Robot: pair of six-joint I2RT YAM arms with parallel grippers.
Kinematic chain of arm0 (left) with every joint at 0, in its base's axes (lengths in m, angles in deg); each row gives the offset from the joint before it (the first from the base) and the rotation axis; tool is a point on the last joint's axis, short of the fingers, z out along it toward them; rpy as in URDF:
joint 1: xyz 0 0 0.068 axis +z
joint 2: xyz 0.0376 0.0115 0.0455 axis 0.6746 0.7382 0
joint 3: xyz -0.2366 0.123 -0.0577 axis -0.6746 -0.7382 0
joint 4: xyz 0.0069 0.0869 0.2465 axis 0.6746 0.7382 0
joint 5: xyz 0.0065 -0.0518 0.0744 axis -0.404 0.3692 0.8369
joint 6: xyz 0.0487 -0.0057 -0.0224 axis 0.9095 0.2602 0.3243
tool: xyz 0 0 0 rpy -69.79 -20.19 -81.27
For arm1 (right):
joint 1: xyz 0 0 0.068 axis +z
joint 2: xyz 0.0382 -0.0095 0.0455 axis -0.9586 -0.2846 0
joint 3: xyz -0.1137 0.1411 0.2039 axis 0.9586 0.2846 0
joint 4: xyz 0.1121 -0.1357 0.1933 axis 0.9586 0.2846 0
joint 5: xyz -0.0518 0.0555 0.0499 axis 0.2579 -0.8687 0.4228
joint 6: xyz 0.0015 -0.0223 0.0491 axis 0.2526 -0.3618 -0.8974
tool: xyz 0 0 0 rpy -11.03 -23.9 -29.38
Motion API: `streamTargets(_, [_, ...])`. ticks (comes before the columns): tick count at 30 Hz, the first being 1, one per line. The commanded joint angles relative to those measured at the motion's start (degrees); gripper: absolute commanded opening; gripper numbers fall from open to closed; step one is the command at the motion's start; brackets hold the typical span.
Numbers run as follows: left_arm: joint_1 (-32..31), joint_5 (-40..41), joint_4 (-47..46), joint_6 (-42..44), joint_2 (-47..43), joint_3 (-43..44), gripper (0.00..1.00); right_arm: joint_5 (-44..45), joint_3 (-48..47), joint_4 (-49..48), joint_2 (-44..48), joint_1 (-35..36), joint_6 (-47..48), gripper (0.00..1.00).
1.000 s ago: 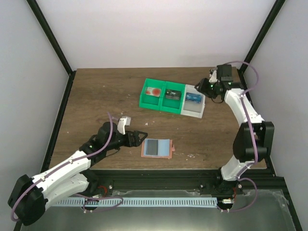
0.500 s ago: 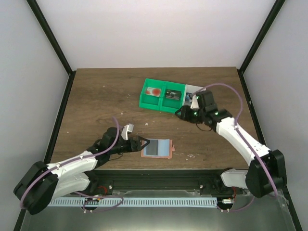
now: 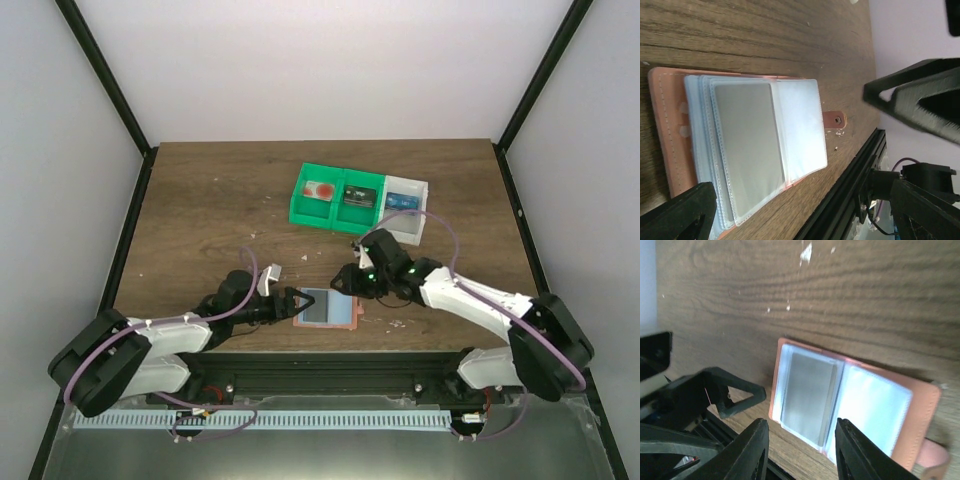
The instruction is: Take the credit cards out of the card holder
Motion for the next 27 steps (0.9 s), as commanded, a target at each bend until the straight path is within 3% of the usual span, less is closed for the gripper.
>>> streamTargets(1, [0.19,-1.33,-5.84,-1.35,0.13,-1.06,0.96,1.83,-0.12,-4.28,-3.42,4.75,-3.06,0.38])
streamTargets(6, [0.14,-1.34,-6.31,-1.71,-0.52,-1.44,0.96,5.09,-2.00,-3.94,-8.13,9.73,-3.41,0.37])
streamTargets(12, [0.15,-0.70,-5.03,-1.42,-2.16,-1.56,0.96,9.26,-2.42,-2.54,-10.70,10.64,-3.23,0.33])
streamTargets(27, [0.17,0.46,-2.39,-1.10,-4.68,-2.10,0.95,7.11,-2.21,-5.66,-15.62,10.64,-2.74,0.23])
